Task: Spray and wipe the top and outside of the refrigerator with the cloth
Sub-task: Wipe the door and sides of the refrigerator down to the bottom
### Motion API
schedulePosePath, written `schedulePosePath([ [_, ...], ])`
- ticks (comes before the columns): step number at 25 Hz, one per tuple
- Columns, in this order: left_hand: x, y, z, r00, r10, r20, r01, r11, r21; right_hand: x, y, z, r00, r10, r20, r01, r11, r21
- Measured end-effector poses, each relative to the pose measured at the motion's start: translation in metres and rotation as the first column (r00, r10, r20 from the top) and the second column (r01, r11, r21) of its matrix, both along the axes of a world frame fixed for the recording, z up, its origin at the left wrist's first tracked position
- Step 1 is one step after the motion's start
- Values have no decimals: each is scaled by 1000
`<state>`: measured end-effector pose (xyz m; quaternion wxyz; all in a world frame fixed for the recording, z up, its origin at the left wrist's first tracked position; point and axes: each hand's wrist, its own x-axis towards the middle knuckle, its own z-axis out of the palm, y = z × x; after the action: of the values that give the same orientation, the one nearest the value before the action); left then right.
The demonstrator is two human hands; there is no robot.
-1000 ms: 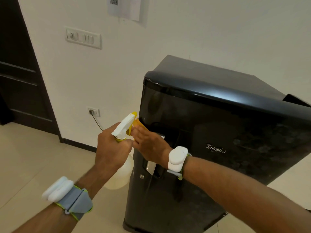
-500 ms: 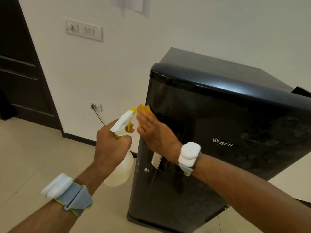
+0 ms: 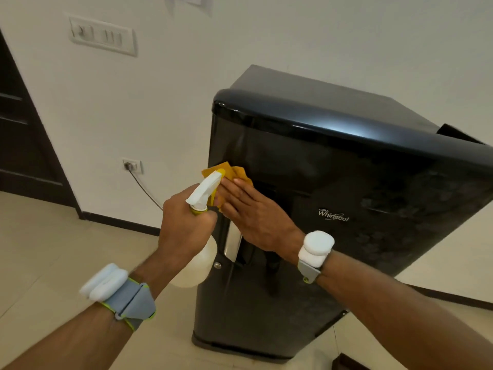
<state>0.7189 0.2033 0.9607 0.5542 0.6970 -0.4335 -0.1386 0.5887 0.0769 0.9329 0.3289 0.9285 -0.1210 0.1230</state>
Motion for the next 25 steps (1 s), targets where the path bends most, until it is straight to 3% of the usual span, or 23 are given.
schedulePosePath([
  [5,-9,-1,-4,997,-43,-60,41,999,-26,-81,-7,-7,998,-70,-1,70,997,15],
  [9,-15,-2,2,1000,-14,-19,14,1000,-22,-33,-8,1,1000,2,-24,-1,999,37],
  [11,-31,-7,7,1000,-31,6,31,999,-18,-25,-9,9,998,-28,-58,26,999,-24],
  [13,-47,-9,10,998,-55,-12,55,998,-18,-62,-15,5,994,-96,-52,90,990,-108],
  [18,-72,-10,3,990,-110,-89,106,993,-46,-198,-19,-10,970,-240,22,241,963,-122],
  [20,-89,-13,2,992,-86,-92,83,996,-34,-183,-22,-1,983,-183,17,183,979,-88],
  [23,-126,-22,6,997,-49,-60,48,999,-21,-117,-23,7,989,-117,-90,102,983,-152],
  [25,-143,-24,8,998,-27,-58,26,999,-25,-107,-26,0,990,-125,-69,106,967,-230],
])
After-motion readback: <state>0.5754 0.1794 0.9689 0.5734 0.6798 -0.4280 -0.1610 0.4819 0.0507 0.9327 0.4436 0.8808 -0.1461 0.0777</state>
